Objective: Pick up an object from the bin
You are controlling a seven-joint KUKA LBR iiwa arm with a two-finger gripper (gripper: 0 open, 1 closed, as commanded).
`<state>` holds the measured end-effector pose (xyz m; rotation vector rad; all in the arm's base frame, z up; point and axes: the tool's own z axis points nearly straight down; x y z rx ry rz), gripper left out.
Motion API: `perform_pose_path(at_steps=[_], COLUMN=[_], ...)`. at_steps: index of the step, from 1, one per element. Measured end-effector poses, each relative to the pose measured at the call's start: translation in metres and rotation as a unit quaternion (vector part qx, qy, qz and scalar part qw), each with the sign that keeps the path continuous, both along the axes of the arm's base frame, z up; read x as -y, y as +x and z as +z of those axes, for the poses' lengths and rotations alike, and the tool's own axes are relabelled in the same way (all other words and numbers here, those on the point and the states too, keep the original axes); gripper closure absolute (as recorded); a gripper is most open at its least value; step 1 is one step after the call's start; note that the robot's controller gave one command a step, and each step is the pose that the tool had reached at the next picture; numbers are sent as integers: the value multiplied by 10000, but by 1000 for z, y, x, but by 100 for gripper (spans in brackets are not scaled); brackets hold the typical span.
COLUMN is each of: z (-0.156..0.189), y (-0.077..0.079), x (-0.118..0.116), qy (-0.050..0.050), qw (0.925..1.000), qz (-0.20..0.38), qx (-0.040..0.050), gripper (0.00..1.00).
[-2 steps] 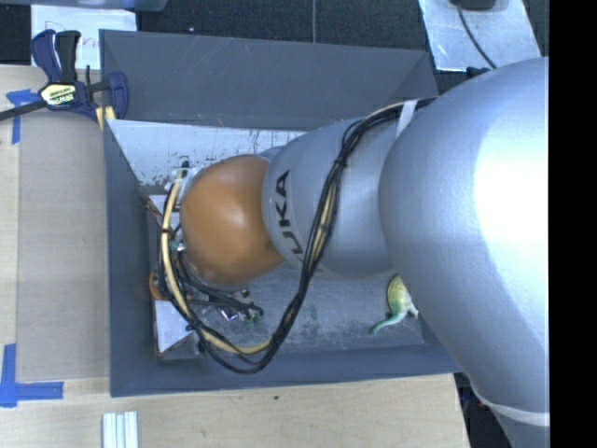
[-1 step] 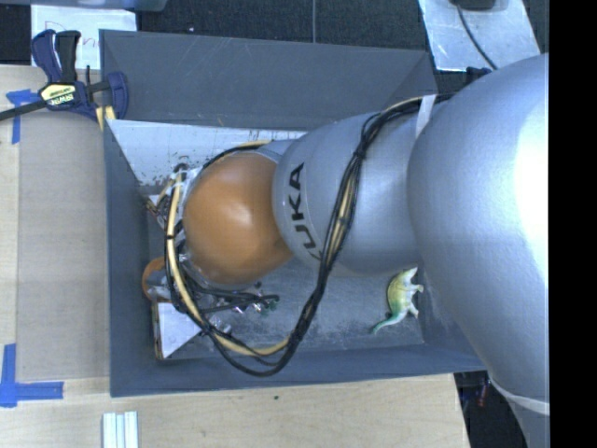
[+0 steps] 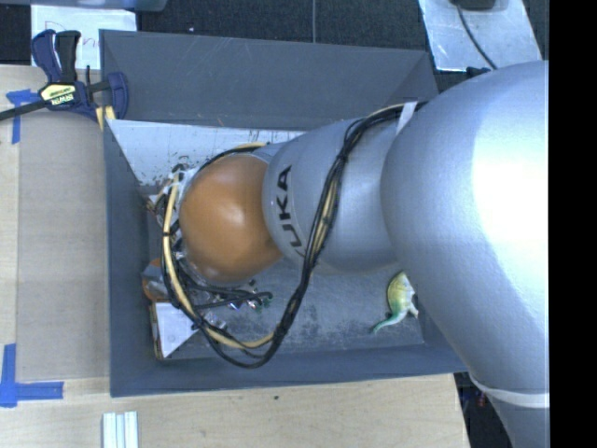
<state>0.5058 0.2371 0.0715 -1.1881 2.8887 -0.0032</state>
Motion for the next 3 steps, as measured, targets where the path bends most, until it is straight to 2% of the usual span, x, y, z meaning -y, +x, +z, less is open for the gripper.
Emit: perform_pose_path(at_steps=[1,3], z=[-1,4], y=[-10,-10], x=[-4,-3], qy=[-15,-8], qw=[9967,9968], qz=[814,802], qx=[3,12], gripper=[100,100])
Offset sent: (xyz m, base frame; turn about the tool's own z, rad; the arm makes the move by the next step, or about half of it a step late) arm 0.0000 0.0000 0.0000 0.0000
